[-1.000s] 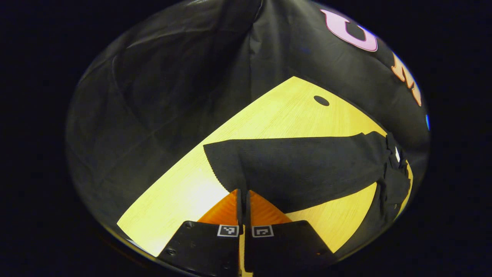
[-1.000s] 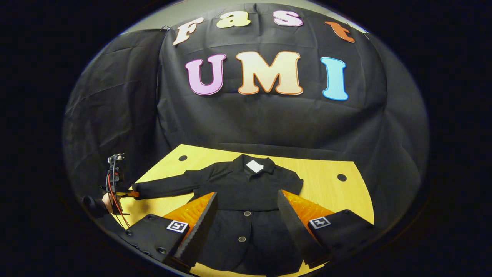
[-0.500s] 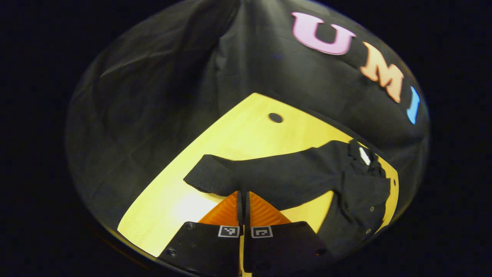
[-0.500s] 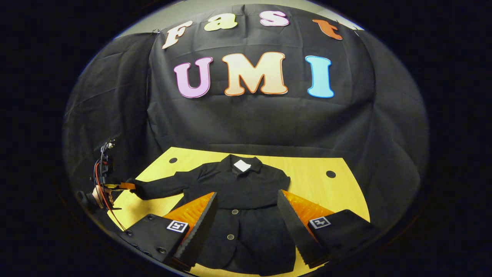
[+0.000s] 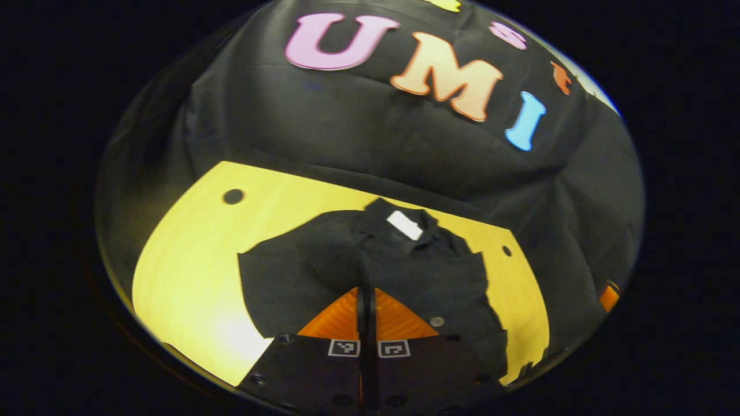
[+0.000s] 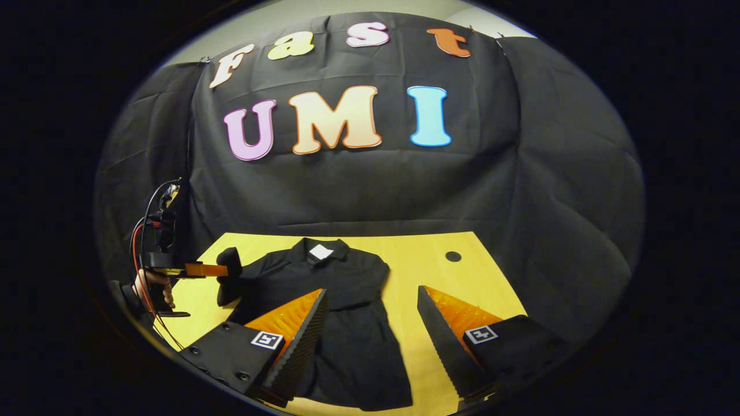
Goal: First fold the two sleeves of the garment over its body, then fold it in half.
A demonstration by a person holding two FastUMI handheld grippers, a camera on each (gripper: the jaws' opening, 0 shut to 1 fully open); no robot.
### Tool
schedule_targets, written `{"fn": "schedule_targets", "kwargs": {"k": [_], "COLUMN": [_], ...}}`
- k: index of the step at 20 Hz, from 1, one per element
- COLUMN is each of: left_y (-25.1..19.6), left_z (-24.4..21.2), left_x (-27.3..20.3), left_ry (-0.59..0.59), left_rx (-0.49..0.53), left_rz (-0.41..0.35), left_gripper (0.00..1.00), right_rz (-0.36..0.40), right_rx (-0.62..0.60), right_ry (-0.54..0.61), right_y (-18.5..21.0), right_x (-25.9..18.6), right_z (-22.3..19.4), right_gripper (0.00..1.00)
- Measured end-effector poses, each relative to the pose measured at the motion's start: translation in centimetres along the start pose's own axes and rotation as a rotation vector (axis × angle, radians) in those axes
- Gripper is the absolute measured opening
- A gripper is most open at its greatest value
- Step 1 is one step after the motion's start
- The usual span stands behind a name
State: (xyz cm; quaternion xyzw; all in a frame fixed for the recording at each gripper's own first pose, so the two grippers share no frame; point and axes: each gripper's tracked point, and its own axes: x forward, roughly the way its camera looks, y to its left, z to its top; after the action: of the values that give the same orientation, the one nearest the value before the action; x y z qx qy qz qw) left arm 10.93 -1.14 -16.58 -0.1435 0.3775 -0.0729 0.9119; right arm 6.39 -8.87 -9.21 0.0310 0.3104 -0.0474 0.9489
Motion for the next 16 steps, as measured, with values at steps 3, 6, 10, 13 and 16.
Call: {"fn": "schedule_targets", "kwargs": {"k": [3,6,10,13,16], "left_y": [-6.0,-11.2,-17.6,-18.4,-17.6], "left_z": [-0.7,-1.1,-1.7,-1.9,-1.8], "left_x": [2.7,4.7,7.0,8.0,7.2], "left_ry": [0.031,0.044,0.066,0.055,0.026], "left_rx": [0.05,0.043,0.025,0.077,0.08], "left_rz": [-0.063,-0.123,-0.213,-0.175,-0.154], "left_gripper": [0.0,0.0,0.21,0.77,0.96], "right_rz": [-0.041,-0.081,-0.12,-0.124,-0.102], "right_rx": [0.031,0.058,0.091,0.102,0.101], "right_ry": [-0.002,-0.001,0.007,0.018,0.037], "right_y": [-3.3,-6.8,-9.5,-10.5,-9.8], "right_x": [-0.9,-2.1,-2.5,-2.2,-1.4], "right_z": [-0.7,-1.2,-2.3,-3.1,-4.2], "right_gripper": [0.98,0.93,0.93,0.98,0.93]}}
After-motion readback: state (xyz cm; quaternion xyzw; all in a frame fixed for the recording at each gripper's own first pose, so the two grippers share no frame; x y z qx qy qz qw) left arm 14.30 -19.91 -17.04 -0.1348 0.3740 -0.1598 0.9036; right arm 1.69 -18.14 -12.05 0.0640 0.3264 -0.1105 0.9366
